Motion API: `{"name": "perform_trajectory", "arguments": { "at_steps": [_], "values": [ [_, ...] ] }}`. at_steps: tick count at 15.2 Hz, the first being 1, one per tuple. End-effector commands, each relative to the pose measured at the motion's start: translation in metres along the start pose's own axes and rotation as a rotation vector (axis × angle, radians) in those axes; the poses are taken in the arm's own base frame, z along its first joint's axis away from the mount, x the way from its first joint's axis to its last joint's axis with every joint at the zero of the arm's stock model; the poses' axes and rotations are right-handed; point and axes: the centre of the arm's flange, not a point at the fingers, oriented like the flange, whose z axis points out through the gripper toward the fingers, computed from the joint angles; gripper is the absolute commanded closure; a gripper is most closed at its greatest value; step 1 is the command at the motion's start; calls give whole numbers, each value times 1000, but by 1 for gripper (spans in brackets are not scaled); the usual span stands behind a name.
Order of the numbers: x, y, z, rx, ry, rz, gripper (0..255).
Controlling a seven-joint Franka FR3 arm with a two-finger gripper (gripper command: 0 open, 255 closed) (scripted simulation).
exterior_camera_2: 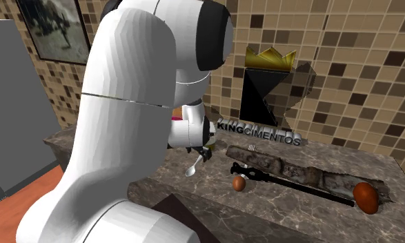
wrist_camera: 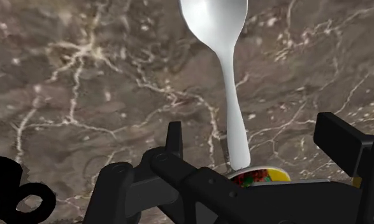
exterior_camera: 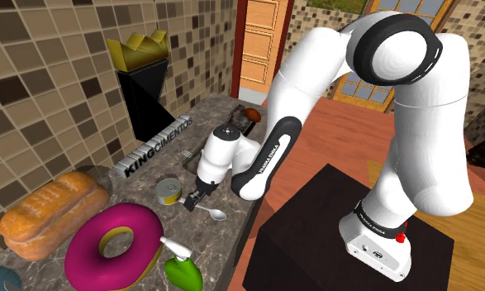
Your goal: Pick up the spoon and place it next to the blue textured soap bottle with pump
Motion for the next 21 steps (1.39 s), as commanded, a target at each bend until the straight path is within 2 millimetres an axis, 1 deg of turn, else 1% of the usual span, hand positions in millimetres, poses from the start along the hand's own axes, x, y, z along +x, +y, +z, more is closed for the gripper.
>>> {"name": "perform_trajectory", "arguments": {
  "at_steps": [1, 3, 11, 12, 21],
  "values": [
    [0, 0, 11, 0, 0, 0, 0],
    [0, 0, 24, 0, 0, 0, 0],
    [0, 0, 24, 0, 0, 0, 0],
    [0, 0, 24, 0, 0, 0, 255],
    [0, 0, 24, 0, 0, 0, 255]
  ]
}}
